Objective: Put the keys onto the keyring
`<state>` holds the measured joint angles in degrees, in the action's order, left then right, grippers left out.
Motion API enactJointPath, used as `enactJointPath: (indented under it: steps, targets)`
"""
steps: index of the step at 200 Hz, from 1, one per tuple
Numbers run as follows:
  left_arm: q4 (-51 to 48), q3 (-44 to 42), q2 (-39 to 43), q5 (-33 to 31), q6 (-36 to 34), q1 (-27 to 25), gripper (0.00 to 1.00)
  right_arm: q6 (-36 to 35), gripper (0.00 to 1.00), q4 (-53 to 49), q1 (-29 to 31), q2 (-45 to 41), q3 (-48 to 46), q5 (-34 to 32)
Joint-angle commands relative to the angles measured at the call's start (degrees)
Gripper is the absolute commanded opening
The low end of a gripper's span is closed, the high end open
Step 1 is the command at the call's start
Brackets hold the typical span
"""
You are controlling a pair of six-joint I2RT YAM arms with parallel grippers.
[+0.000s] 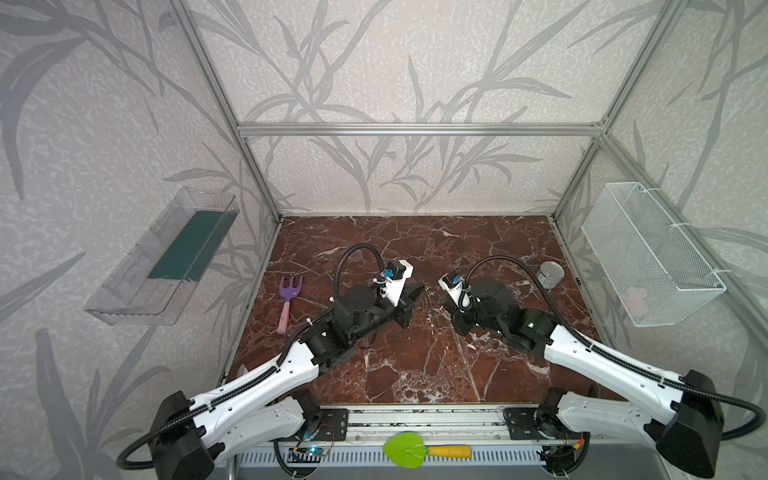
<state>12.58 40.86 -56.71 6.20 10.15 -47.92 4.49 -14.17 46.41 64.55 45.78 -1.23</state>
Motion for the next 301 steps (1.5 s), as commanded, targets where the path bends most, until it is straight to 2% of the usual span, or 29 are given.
enactJointPath:
  steps: [1,82,161,222,274,301]
  targets:
    - [2.9,-1.0,-0.2,-0.6,1.8,0.6,0.00,6.4,0.00,4.4,-1.0,1.2,-2.9,1.2]
    - [3.1,-2.8,0.5,-1.2,3.1,0.7,0.00,13.0,0.00,9.8,-4.6,8.4,-9.5,4.4]
    - [0.1,-2.7,2.7,-2.3,2.8,0.7,0.00,13.5,0.00,10.0,-9.6,20.9,-4.2,5.5]
    - [-1.0,-2.2,2.6,-2.8,2.1,0.7,0.00,12.1,0.00,10.6,-11.3,27.9,0.5,6.4]
    - [-2.1,-1.8,3.2,-2.1,2.5,0.7,0.00,11.0,0.21,9.7,-11.9,26.3,1.3,6.5]
    - [-4.5,-0.4,3.0,-1.2,2.8,0.7,0.00,9.4,0.25,6.9,-11.9,22.7,2.0,6.2]
